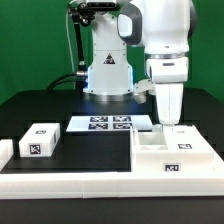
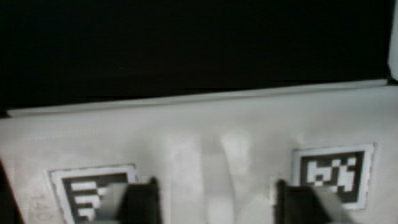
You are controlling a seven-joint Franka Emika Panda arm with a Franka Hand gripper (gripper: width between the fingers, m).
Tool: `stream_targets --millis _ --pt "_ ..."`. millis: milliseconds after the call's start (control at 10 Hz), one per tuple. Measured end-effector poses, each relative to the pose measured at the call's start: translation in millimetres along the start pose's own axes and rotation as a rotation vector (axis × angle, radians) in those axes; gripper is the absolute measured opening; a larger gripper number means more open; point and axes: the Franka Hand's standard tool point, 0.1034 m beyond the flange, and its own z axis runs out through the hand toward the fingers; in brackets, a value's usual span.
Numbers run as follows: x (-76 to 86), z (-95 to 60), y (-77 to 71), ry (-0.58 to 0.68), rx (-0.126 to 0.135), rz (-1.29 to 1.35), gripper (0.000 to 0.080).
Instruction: Assemble cabinet
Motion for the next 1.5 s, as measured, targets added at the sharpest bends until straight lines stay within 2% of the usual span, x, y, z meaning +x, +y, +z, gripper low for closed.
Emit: stream_targets --millis 100,800,1000,1200,1300,1500 --pt "0.0 0.0 0.0 0.000 0.000 0.000 0.0065" --pt "-0.4 -0.8 0.0 -0.001 0.000 0.000 0.0059" --pt "-12.4 -22.0 -3.4 -0.045 0.014 -0.021 0.0060" --pt "-22.7 -39.4 -4.1 -0.072 0.016 -0.044 0.0061" --pt "-27.1 -44.5 -2.5 -0.079 0.016 -0.043 0.0061" --pt "-30.3 -44.0 -2.6 -0.079 0.018 -0.036 0.0061"
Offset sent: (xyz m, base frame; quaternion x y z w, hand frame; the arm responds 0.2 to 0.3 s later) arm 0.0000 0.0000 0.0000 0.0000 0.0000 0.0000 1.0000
